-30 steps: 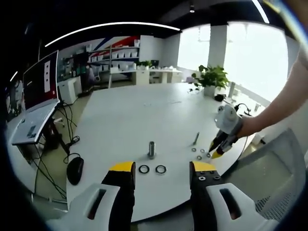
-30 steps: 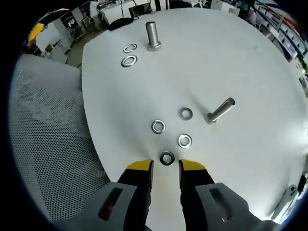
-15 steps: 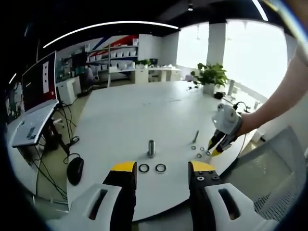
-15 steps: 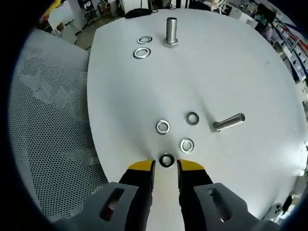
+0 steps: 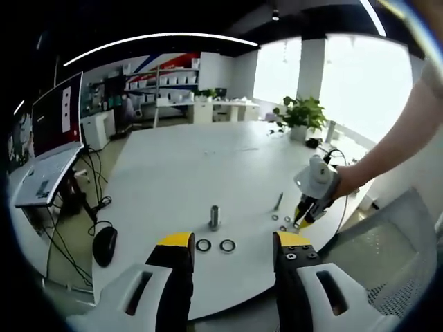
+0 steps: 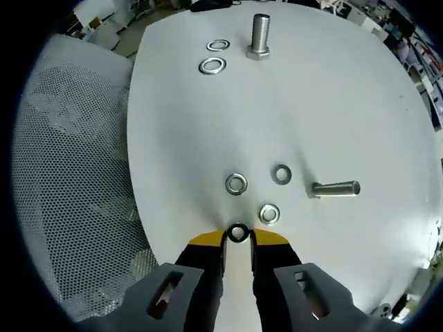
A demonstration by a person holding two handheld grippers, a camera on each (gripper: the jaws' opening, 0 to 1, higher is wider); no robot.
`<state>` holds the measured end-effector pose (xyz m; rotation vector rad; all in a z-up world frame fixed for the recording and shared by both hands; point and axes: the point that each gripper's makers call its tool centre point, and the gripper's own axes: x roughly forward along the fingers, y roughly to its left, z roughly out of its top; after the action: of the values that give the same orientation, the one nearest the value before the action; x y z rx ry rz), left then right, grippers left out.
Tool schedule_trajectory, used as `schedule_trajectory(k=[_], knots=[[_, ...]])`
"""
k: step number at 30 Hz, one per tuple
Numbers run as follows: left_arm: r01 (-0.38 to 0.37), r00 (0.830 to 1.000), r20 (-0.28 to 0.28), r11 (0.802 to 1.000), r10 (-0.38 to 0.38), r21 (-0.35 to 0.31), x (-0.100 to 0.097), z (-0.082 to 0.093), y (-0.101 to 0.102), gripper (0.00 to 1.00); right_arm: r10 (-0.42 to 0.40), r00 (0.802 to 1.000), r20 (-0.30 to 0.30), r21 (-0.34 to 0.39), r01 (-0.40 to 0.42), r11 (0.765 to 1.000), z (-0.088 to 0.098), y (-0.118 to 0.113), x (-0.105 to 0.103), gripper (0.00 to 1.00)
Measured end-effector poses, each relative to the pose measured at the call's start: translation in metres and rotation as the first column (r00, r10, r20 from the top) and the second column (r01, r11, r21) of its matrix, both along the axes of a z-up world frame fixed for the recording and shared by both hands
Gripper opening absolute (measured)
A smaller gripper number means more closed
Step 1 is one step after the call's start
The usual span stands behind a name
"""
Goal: Place the washer onto the threaded stud by aligning its center hole with the stud, sliding it down to the base, and recovering from edge contact or off-axis alignment until the washer reaches the visible bottom stop.
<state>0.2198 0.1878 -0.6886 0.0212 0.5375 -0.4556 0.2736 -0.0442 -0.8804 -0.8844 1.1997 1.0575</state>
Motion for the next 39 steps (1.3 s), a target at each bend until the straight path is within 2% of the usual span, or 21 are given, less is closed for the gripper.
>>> schedule_trajectory(k=[7, 13, 19, 29, 39], knots=[[0.007, 1.0, 0.007, 1.0, -0.007, -0.014, 0.0001, 0.0015, -0.0022, 0.48, 0.013, 1.0, -0.015, -0.05, -0.014, 0.999, 0.0004, -0.0001, -0.0003, 0.16], [0.018, 1.0, 0.013, 1.0, -0.017, -0.025, -0.0001, 0.0034, -0.0051, 0.5, 0.049, 0.999, -0.003, -0.073, -0.049, 0.996, 0.0003, -0.0006, -0.0016, 0.16], [0.009, 1.0, 0.022, 1.0, -0.009, -0.029, 0.0007, 0.0059, -0.0038, 0.49, 0.023, 1.0, 0.008, -0.071, -0.022, 0.997, -0.0002, -0.0009, -0.0005, 0.15], [0.008, 1.0, 0.028, 0.999, -0.007, -0.032, 0.0013, 0.0071, -0.0037, 0.49, -0.03, 0.997, 0.069, -0.059, 0.035, 0.998, 0.0, -0.0007, -0.0017, 0.15], [0.038, 0.999, 0.031, 0.998, -0.037, -0.04, -0.0006, 0.008, -0.01, 0.51, -0.096, 0.993, 0.061, -0.053, 0.099, 0.994, 0.0, -0.0009, -0.0009, 0.14]])
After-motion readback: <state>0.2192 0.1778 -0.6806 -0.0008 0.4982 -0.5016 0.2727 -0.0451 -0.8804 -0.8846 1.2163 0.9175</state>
